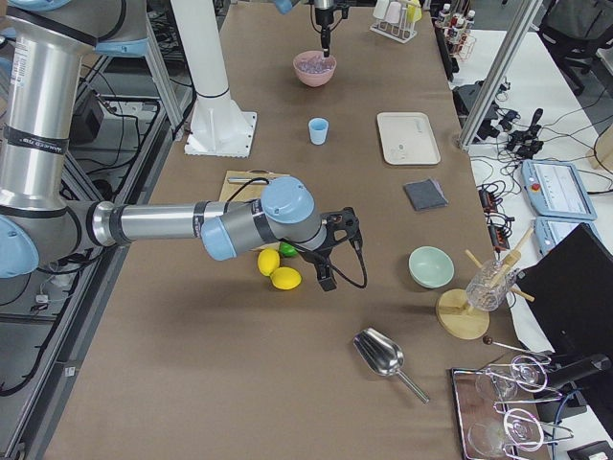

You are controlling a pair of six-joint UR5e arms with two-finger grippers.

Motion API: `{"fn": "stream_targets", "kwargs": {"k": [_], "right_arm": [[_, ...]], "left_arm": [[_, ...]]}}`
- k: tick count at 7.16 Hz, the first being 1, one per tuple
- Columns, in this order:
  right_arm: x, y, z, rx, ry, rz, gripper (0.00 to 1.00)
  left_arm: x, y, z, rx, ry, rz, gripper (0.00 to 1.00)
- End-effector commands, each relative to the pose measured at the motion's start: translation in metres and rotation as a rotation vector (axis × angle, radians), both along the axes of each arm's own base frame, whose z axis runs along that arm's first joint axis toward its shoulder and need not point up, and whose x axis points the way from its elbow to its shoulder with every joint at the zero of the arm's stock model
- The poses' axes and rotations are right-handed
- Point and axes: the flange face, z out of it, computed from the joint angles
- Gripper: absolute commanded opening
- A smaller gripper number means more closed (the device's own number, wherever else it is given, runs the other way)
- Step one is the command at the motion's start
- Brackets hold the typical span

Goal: Put ice and cherries in cup
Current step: 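Carry the ice cube with the left gripper over the blue cup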

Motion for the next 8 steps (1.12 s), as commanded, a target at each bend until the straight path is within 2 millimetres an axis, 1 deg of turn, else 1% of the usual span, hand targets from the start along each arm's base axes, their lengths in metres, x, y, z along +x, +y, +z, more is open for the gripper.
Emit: {"fn": "stream_targets", "kwargs": {"k": [1,2,3,4,5,6,7,8], "right_arm": [[0.000,0.000,0.000,-0.001,0.000,0.000,1.00],[0.000,0.000,0.000,-0.001,0.001,0.001,1.00],[0.000,0.000,0.001,-0.002,0.001,0.001,1.00],[0.000,0.000,0.001,-0.002,0.001,0.001,1.00],[0.000,0.000,0.001,-0.002,0.001,0.001,1.00],[0.000,0.000,0.001,-0.002,0.001,0.001,1.00],[0.000,0.001,0.002,-0.004,0.003,0.001,1.00],[0.000,0.000,0.001,-0.001,0.003,0.000,1.00]], "left_arm": [[0.069,-0.005,-0.085,-0.111,0.077,-0.030,0.00],[0.097,-0.010,-0.109,-0.113,0.086,-0.074,0.00],[0.122,0.003,-0.116,-0.131,0.086,-0.093,0.00],[0.146,0.009,-0.130,-0.146,0.094,-0.126,0.00],[0.179,0.015,-0.139,-0.160,0.084,-0.158,0.00],[0.211,0.033,-0.148,-0.172,0.084,-0.194,0.00],[0.230,0.046,-0.148,-0.171,0.077,-0.219,0.00],[0.245,0.056,-0.146,-0.159,0.066,-0.228,0.00]]}}
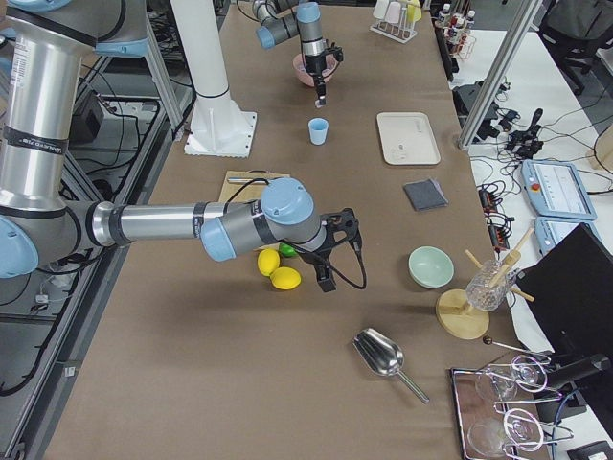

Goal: Put ice and cherries in cup
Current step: 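Carry the ice cube with the left gripper over the blue cup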

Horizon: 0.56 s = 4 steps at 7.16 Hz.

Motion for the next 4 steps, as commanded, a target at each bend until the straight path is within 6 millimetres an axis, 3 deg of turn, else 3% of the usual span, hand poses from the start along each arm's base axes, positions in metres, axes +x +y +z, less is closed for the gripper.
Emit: {"fn": "stream_targets", "kwargs": {"k": [1,4], "right_arm": [[0.0000,0.0003,0.0004,0.000,0.001,0.000,1.00],[0.0000,-0.0003,0.0006,-0.001,0.000,0.000,1.00]], "left_arm": [[0.0323,0.0155,-0.0042,0.010,-0.017,-0.032,0.00],[0.0302,0.0132,-0.0078,0.021,-0.014,-0.032,0.00]]}}
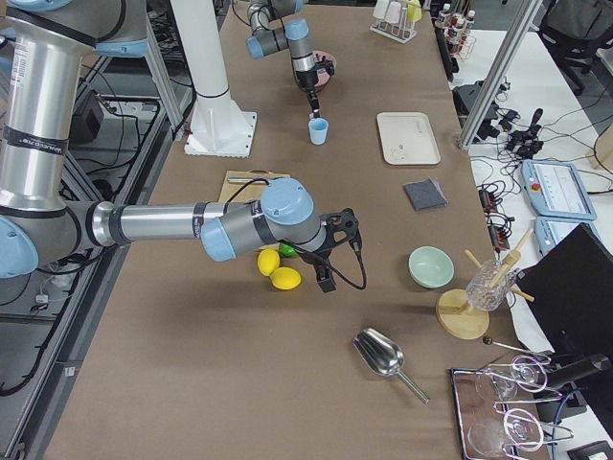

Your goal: Put ice and cherries in cup

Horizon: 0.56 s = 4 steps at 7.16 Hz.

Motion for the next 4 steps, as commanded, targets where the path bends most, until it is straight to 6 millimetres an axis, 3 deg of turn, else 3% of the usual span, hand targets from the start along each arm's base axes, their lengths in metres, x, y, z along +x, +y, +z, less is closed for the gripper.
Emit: {"fn": "stream_targets", "kwargs": {"k": [1,2,3,4], "right_arm": [[0.0000,-0.0003,0.0004,-0.001,0.001,0.000,1.00],[0.0000,-0.0003,-0.0004,0.001,0.001,0.000,1.00],[0.0000,-0.0003,-0.0004,0.001,0.001,0.000,1.00],[-0.0001,-0.0002,-0.0005,0.001,-0.001,0.000,1.00]], "left_arm": [[-0.0038,-0.0059,-0.0013,0.020,-0.005,0.000,0.14],[-0.0037,-0.0060,0.0016,0.033,-0.014,0.008,0.87],[-0.0042,-0.0060,0.0021,0.049,-0.019,0.016,0.98],[-0.0052,-0.0056,0.0012,0.048,-0.017,0.015,0.98]]}}
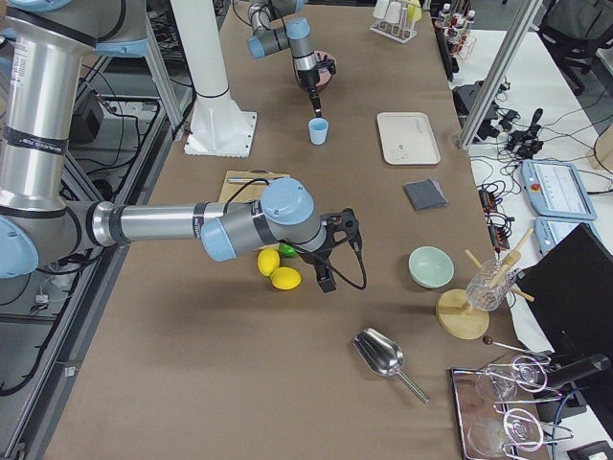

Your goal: Put ice and cherries in cup

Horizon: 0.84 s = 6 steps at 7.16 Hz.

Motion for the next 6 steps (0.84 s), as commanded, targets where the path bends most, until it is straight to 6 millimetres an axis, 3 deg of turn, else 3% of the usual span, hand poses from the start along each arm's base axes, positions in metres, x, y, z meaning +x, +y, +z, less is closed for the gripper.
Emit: {"fn": "stream_targets", "kwargs": {"k": [1,2,4,5,6], "right_arm": [[0.000,0.000,0.000,0.000,-0.002,-0.001,1.00],[0.000,0.000,0.001,-0.001,-0.001,0.000,1.00],[0.000,0.001,0.001,-0.003,-0.001,0.000,1.00],[0.000,0.001,0.001,-0.003,0.000,0.000,1.00],[0.000,0.001,0.002,-0.004,0.000,0.000,1.00]], "left_arm": [[-0.005,0.002,-0.003,0.009,0.003,0.009,0.99],[-0.020,0.006,0.015,0.067,-0.038,0.048,0.99],[-0.101,0.013,0.043,0.104,-0.168,0.155,0.99],[-0.132,-0.005,0.061,0.082,-0.203,0.158,0.99],[-0.161,-0.002,0.095,0.141,-0.266,0.210,0.99]]}}
